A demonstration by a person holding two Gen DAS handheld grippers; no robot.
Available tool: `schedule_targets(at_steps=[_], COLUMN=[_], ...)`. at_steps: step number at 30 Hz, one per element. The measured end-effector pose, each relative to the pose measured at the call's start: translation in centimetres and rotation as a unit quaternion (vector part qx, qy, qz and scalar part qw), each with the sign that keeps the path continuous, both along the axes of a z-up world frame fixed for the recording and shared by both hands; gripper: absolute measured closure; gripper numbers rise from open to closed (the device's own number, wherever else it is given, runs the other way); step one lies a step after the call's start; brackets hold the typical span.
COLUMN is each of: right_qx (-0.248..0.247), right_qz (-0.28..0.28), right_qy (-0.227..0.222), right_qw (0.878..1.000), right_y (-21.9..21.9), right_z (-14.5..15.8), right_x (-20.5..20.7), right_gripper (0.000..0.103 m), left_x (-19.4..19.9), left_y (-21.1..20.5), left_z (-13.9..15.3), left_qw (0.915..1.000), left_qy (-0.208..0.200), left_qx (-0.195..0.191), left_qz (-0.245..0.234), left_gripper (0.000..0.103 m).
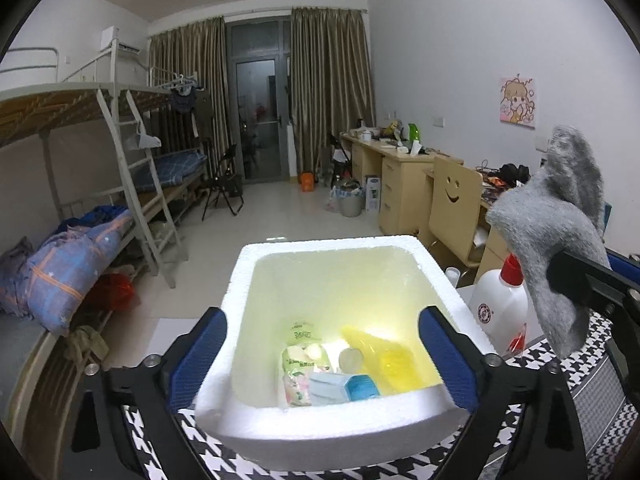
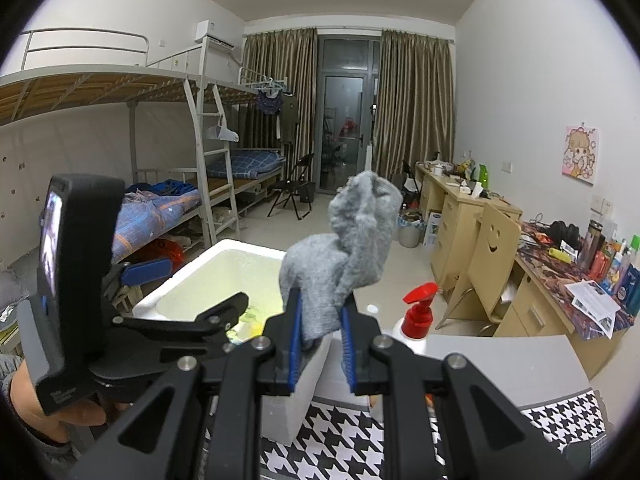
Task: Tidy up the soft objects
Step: 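Open the left tool to drop the sponge stick into the box, then open the right tool to drop the grey sock into the box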
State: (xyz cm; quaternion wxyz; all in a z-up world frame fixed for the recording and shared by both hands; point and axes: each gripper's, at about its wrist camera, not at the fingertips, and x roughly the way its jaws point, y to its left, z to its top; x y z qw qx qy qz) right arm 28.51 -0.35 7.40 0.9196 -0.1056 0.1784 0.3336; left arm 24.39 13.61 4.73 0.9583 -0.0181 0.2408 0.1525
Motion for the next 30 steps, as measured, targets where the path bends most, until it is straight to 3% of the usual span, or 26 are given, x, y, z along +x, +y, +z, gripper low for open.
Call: schedule_targets(at_steps=[15, 30], right_qx=[-0.01, -0.029], right_qz=[0.031, 0.048], right_qy=[0.009, 0.06], right_qw=[0.999, 0.997], right_y=[2.9, 6.2], right_z=[-0.5, -2.2], right_x=[0.0, 2.0], right_gripper=[0.081, 0.081], left_x=[-4.4, -8.2], left_y=[0.9, 2.5], left_z=[0.7, 0.7], left_qw=[0.999, 0.9968], left_qy=[-0.022, -0.034], left_qx=[0.005, 0.001], left_qz=[0.04, 0.072], left_gripper=[0.001, 0.001])
